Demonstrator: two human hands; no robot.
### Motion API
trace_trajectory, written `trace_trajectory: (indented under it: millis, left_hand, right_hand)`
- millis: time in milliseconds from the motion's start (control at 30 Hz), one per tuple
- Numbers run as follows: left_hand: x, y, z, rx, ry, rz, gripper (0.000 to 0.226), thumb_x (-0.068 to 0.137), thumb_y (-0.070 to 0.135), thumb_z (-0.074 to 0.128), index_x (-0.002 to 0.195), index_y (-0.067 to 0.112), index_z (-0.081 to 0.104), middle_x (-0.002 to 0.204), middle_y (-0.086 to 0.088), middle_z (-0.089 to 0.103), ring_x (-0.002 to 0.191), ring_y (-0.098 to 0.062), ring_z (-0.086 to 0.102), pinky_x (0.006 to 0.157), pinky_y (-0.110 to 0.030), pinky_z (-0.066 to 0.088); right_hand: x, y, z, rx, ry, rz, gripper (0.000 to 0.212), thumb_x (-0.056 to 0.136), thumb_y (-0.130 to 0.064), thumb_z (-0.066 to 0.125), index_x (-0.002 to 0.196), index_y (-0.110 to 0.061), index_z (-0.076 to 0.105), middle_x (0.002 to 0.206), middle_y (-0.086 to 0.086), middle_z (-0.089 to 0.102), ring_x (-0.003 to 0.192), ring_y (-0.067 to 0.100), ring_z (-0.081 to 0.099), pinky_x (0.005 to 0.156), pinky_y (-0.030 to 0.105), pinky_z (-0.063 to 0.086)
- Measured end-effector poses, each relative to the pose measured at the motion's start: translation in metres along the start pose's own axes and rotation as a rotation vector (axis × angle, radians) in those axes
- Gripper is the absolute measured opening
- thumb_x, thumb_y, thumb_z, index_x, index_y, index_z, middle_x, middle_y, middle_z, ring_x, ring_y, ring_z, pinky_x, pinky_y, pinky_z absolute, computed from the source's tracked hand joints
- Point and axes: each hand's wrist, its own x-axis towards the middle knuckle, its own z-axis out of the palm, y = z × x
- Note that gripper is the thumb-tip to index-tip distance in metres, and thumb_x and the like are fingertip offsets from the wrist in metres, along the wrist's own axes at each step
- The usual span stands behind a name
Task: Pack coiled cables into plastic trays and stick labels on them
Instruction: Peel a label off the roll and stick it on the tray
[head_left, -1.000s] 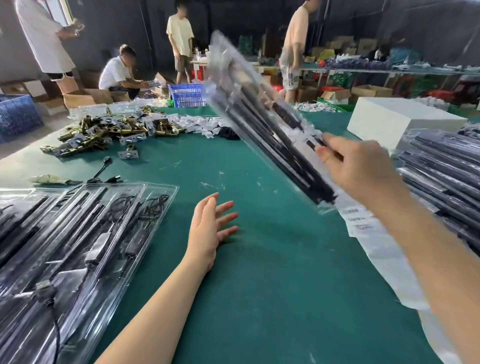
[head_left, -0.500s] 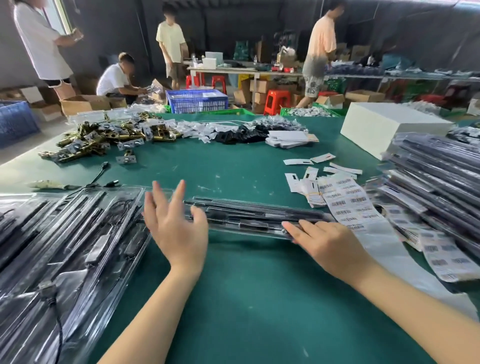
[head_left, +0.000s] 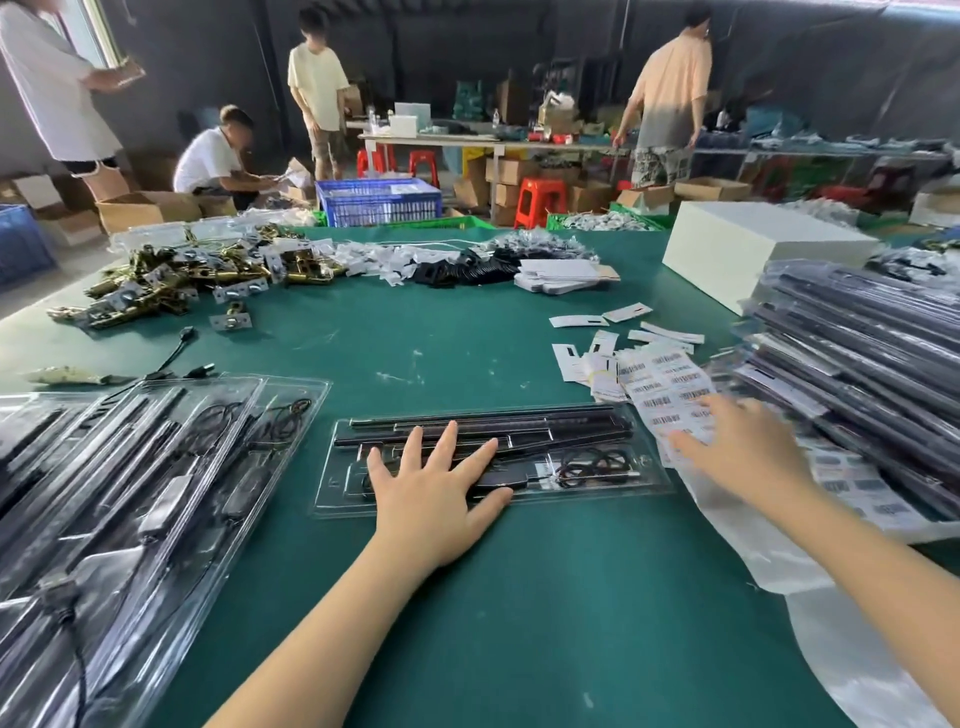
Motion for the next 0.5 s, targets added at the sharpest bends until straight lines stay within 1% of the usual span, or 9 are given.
trace_trajectory:
  millis: [33, 67, 100, 133, 267, 333, 400, 467, 500]
  left_hand:
    - [0.000, 0.000, 0.000, -0.002, -0.001, -0.004, 0.069, 0.076, 0.084, 0.003, 0.141, 0.061, -0.001, 0.161, 0.011, -0.001, 0.148, -0.028, -0.003, 0.107, -0.067, -0.005]
    - [-0.001, 0.001, -0.001, -0.002, -0.003, -0.009, 0.069, 0.076, 0.084, 0.003, 0.141, 0.061, -0.001, 0.161, 0.011, -0.001, 0.148, -0.028, -0.004, 0.107, -0.067, -0.005]
    - [-0.001, 0.001, -0.001, -0.004, -0.004, -0.012, 0.069, 0.076, 0.084, 0.003, 0.141, 0.061, -0.001, 0.161, 0.012, -0.001, 0.148, -0.027, -0.004, 0.107, -0.066, -0.005]
    - [-0.001, 0.001, -0.001, -0.003, -0.005, -0.015, 0.069, 0.076, 0.084, 0.003, 0.141, 0.061, -0.001, 0.161, 0.011, -0.002, 0.148, -0.027, -0.004, 0.107, -0.066, -0.006]
    - [-0.001, 0.003, -0.003, -0.028, -0.037, -0.036, 0.071, 0.073, 0.085, -0.001, 0.141, 0.062, 0.001, 0.161, 0.012, 0.000, 0.149, -0.026, -0.005, 0.108, -0.065, -0.007]
    - [0.003, 0.003, -0.008, -0.076, -0.074, -0.048, 0.068, 0.075, 0.084, 0.002, 0.140, 0.063, 0.009, 0.161, 0.013, 0.004, 0.149, -0.025, -0.002, 0.108, -0.065, -0.006]
    - [0.007, 0.005, -0.014, -0.097, -0.093, -0.058, 0.061, 0.081, 0.081, 0.010, 0.139, 0.063, 0.019, 0.160, 0.013, 0.011, 0.148, -0.026, 0.004, 0.108, -0.067, -0.004]
    - [0.010, 0.009, -0.022, -0.123, -0.115, -0.086, 0.054, 0.087, 0.076, 0.018, 0.137, 0.060, 0.028, 0.159, 0.012, 0.017, 0.148, -0.028, 0.009, 0.107, -0.070, -0.001]
    - [0.012, 0.012, -0.026, -0.140, -0.128, -0.106, 0.051, 0.089, 0.072, 0.022, 0.137, 0.057, 0.033, 0.159, 0.010, 0.021, 0.147, -0.030, 0.011, 0.106, -0.070, -0.001]
  right_hand:
    - [0.005, 0.007, 0.000, -0.138, -0.072, 0.090, 0.073, 0.082, -0.067, 0.056, 0.134, -0.017, 0.046, 0.130, 0.012, 0.056, 0.119, 0.032, 0.051, 0.094, 0.041, 0.047]
    - [0.010, 0.012, 0.003, -0.209, -0.162, 0.151, 0.082, 0.079, -0.074, 0.054, 0.134, -0.014, 0.043, 0.129, 0.011, 0.056, 0.118, 0.032, 0.052, 0.095, 0.042, 0.047]
    - [0.013, 0.016, 0.005, -0.222, -0.236, 0.185, 0.089, 0.075, -0.078, 0.054, 0.133, -0.012, 0.041, 0.128, 0.011, 0.057, 0.116, 0.032, 0.053, 0.096, 0.043, 0.048]
    - [0.015, 0.019, 0.007, -0.212, -0.269, 0.201, 0.094, 0.072, -0.081, 0.055, 0.133, -0.010, 0.041, 0.128, 0.010, 0.057, 0.115, 0.031, 0.055, 0.096, 0.042, 0.048]
    - [0.016, 0.020, 0.006, -0.173, -0.224, 0.239, 0.111, 0.061, -0.084, 0.062, 0.135, -0.006, 0.036, 0.131, 0.012, 0.055, 0.116, 0.030, 0.055, 0.097, 0.038, 0.046]
    - [0.017, 0.019, 0.002, -0.155, -0.208, 0.283, 0.115, 0.056, -0.082, 0.069, 0.135, -0.005, 0.038, 0.135, 0.015, 0.052, 0.120, 0.031, 0.052, 0.097, 0.038, 0.044]
    - [0.019, 0.019, -0.005, -0.067, -0.197, 0.305, 0.103, 0.054, -0.068, 0.082, 0.127, -0.004, 0.049, 0.128, 0.015, 0.058, 0.113, 0.031, 0.057, 0.093, 0.038, 0.048]
    - [0.022, 0.022, -0.014, 0.167, -0.191, 0.318, 0.073, 0.054, -0.040, 0.094, 0.109, -0.004, 0.062, 0.113, 0.016, 0.066, 0.096, 0.029, 0.064, 0.081, 0.036, 0.053]
    - [0.023, 0.023, -0.020, 0.335, -0.200, 0.315, 0.054, 0.057, -0.025, 0.094, 0.098, -0.005, 0.065, 0.108, 0.015, 0.068, 0.085, 0.026, 0.064, 0.071, 0.033, 0.051]
